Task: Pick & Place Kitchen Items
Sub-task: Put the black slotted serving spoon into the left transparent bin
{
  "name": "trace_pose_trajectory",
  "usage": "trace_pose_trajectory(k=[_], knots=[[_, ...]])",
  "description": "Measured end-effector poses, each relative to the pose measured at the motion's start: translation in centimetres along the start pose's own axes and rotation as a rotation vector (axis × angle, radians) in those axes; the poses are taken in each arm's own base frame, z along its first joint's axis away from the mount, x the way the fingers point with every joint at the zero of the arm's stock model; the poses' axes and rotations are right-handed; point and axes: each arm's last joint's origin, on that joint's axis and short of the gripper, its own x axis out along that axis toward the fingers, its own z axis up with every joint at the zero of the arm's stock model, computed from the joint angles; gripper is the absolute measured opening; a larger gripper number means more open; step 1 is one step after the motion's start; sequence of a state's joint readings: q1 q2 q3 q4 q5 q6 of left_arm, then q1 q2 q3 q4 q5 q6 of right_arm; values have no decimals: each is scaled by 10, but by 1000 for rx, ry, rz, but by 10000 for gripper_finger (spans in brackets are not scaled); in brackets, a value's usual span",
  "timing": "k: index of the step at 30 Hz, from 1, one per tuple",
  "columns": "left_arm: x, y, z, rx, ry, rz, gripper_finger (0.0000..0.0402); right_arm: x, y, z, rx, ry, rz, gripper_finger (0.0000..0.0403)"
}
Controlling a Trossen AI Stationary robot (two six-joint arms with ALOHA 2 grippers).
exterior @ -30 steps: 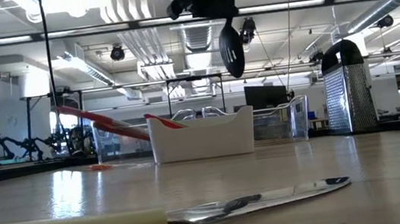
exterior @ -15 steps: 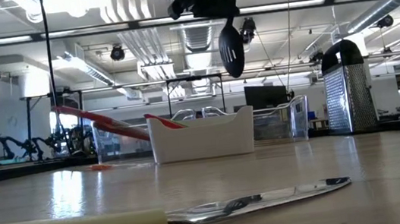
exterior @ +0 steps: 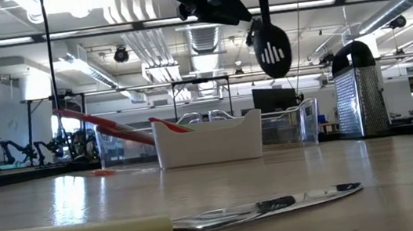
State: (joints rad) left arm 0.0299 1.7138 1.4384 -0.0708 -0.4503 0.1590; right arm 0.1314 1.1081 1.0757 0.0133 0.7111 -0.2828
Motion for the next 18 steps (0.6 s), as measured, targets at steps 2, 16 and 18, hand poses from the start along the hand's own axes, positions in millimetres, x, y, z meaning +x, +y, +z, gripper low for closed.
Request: trace_pose_trajectory(k=[2, 16, 18], knots=[[0, -1, 0, 3, -7, -39, 248, -4, -3, 5, 6, 43, 93, 10], [0, -1, 12, -46, -164, -448, 261, -15, -1, 11, 30, 179, 510, 10], [0, -1, 14, -60, -185, -462, 261, -14, 1, 10, 22, 189, 512, 10]])
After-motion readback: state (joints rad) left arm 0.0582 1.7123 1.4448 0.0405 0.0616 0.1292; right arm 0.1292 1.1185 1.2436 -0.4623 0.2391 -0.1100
